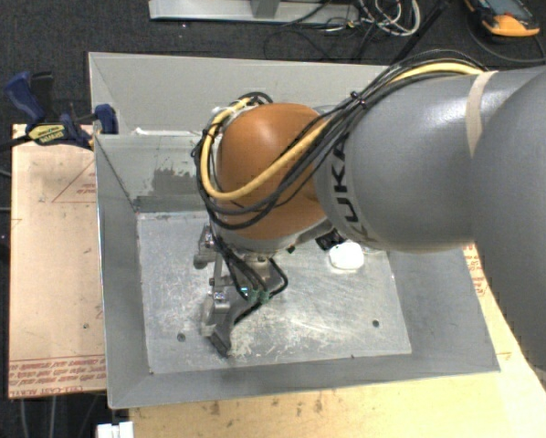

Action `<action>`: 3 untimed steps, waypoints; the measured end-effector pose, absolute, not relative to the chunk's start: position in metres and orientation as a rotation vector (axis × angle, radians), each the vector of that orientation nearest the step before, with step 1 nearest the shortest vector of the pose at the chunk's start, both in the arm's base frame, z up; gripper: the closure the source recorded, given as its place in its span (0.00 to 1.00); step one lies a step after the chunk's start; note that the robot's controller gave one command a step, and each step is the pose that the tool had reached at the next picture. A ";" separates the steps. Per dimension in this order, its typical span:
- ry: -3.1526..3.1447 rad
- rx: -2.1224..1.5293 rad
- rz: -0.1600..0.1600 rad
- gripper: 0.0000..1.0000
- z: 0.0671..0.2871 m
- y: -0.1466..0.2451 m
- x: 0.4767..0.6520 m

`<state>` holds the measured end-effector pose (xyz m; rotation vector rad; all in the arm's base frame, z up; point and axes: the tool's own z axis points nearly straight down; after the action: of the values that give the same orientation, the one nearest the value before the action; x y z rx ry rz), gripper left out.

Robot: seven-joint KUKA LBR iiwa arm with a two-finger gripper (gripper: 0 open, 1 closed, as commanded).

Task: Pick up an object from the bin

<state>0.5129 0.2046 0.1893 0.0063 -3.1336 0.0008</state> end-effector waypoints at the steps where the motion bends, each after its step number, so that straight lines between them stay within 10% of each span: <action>1: -3.141 0.001 -0.002 0.00 0.194 0.204 0.515; 3: -3.129 0.200 0.002 0.00 0.142 0.156 0.512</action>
Offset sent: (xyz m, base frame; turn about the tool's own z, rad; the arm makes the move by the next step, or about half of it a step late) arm 0.0040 -0.0690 -0.0843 -0.1451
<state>0.5120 0.1564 0.1423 0.2002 -3.1291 0.0016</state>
